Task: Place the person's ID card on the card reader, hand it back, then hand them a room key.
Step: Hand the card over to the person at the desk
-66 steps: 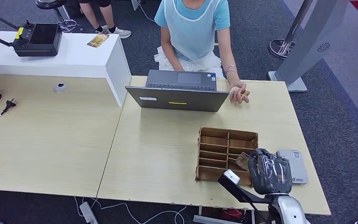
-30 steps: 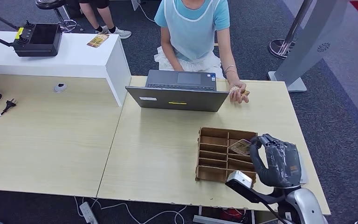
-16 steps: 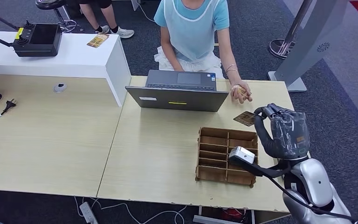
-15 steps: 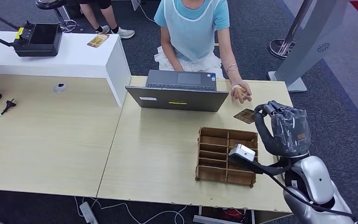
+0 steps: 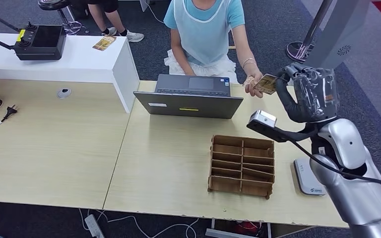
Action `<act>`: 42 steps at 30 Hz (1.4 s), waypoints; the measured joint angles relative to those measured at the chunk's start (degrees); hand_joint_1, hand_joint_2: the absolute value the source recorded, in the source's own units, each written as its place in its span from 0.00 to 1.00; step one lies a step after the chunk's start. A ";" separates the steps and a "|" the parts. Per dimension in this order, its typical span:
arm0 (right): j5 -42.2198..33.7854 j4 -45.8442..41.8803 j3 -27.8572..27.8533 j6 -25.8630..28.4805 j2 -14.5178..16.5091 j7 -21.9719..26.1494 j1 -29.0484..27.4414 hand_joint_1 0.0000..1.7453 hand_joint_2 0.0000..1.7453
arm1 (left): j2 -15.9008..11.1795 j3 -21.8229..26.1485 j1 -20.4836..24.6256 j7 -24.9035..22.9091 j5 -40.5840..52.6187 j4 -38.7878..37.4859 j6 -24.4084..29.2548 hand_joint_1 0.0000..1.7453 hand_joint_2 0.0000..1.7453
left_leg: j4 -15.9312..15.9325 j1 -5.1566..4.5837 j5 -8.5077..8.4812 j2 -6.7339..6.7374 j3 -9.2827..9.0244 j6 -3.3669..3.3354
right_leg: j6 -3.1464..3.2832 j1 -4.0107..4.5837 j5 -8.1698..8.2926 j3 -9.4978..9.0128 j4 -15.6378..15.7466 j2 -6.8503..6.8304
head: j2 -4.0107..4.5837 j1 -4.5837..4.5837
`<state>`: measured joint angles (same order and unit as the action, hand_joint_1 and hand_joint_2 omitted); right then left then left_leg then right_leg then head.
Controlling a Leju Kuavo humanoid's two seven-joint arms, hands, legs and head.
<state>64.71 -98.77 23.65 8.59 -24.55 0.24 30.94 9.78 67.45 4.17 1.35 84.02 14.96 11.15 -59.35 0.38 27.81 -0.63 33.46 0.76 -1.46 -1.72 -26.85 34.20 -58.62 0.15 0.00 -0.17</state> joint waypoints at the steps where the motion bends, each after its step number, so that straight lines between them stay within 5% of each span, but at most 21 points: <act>1: -0.39 1.06 0.21 -0.38 0.01 0.01 1.39 1.00 1.00 | -0.01 -0.15 0.02 0.12 0.01 -0.03 -0.01 0.00 0.00 | 0.00 0.00 -0.01 0.00 0.00 0.01 | 0.00 0.00 0.00 0.00 0.00 0.00 | 0.00 0.01; 19: -6.13 23.11 1.67 -1.19 5.36 0.11 18.31 1.00 1.00 | -0.37 -0.81 0.20 1.26 -0.03 -0.42 0.00 0.00 0.00 | 0.00 0.02 -0.13 -0.04 0.02 0.05 | -0.02 0.01 0.05 0.00 -0.03 -0.03 | 0.00 0.01; 42: -5.34 48.59 1.84 -0.48 11.10 -2.03 29.99 0.95 1.00 | -0.17 -0.80 0.37 2.26 -0.16 -0.54 -0.51 0.00 0.00 | -0.01 0.03 -0.13 -0.05 0.02 0.06 | -0.01 0.02 0.07 0.01 -0.03 -0.05 | 0.00 0.01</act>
<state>59.37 -50.18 25.49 8.11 -13.45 -1.79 60.93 9.61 66.64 4.54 3.61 83.86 14.42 10.64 -59.36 0.40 27.68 -0.68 33.47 0.81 -1.47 -1.70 -26.78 34.22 -58.65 0.10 0.00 -0.17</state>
